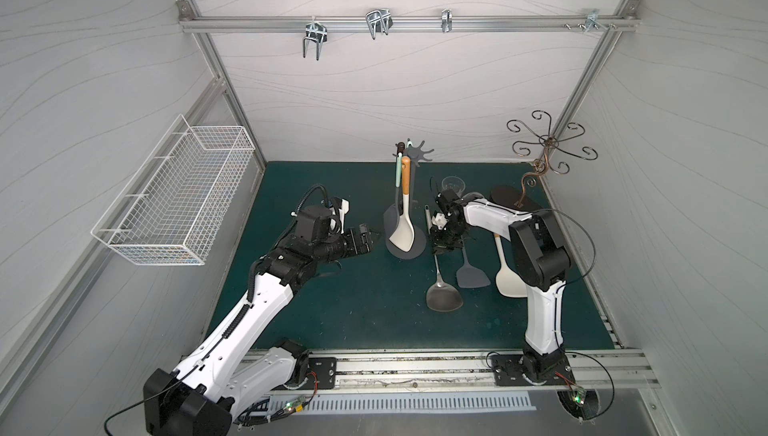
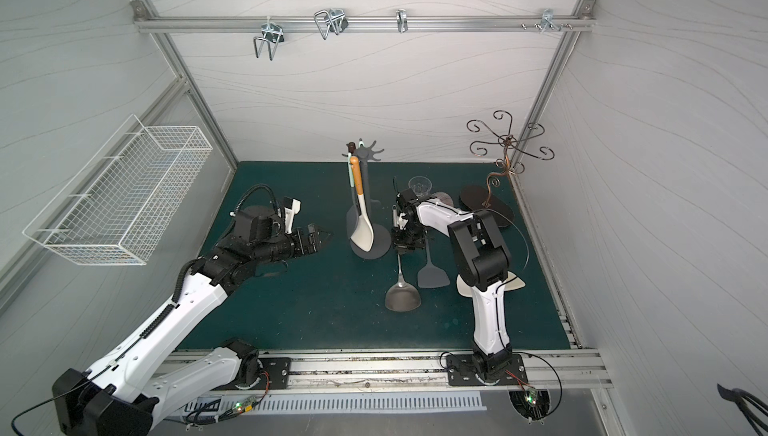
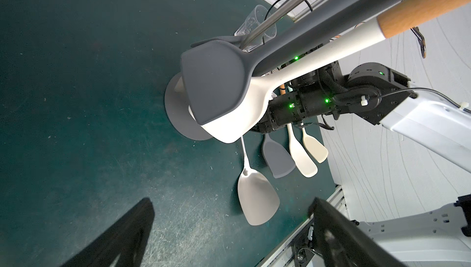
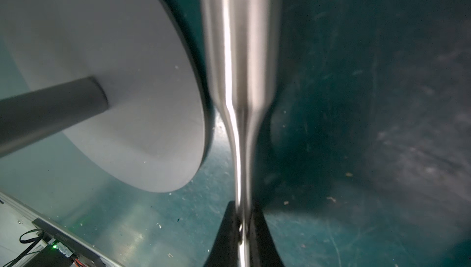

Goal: Take the spatula off the kitchen utensil rack
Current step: Place the spatula at the center of the board.

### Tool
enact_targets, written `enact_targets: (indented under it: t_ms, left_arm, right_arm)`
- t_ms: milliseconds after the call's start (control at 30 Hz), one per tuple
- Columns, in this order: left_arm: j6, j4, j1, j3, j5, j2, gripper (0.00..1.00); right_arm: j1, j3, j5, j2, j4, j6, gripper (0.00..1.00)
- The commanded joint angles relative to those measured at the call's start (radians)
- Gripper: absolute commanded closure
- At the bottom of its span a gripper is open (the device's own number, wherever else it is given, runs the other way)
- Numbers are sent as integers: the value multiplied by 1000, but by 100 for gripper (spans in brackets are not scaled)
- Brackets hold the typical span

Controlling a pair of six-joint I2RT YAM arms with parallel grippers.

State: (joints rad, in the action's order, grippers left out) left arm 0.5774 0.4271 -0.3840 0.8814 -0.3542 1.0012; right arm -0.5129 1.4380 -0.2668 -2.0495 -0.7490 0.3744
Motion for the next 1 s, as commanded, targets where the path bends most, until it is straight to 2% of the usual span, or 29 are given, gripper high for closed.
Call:
enact_targets:
  t_ms: [0,333,467,633,800,967]
  left_arm:
    - [1,-38,5,14,-12,1,0]
    - [-2,-32,5,22,-19,2,0]
    - [-1,-34,6,18,-19,1,0]
    - [-1,-28,5,19,-22,0,0]
    - [1,-20,5,16,-13,-17,0]
    - [-4,-9,5,28,-3,-27,0]
  right_arm:
    - [4,13,12,-42,-1,1,100]
    - [34,1,15,-18,4,2,100]
    - [34,-15,12,2,16,4,89]
    - [34,-30,5,31,24,3,68]
    - [34,-48,0,95,30,1,64]
    - [37,-83,-5,217,57,-3,52]
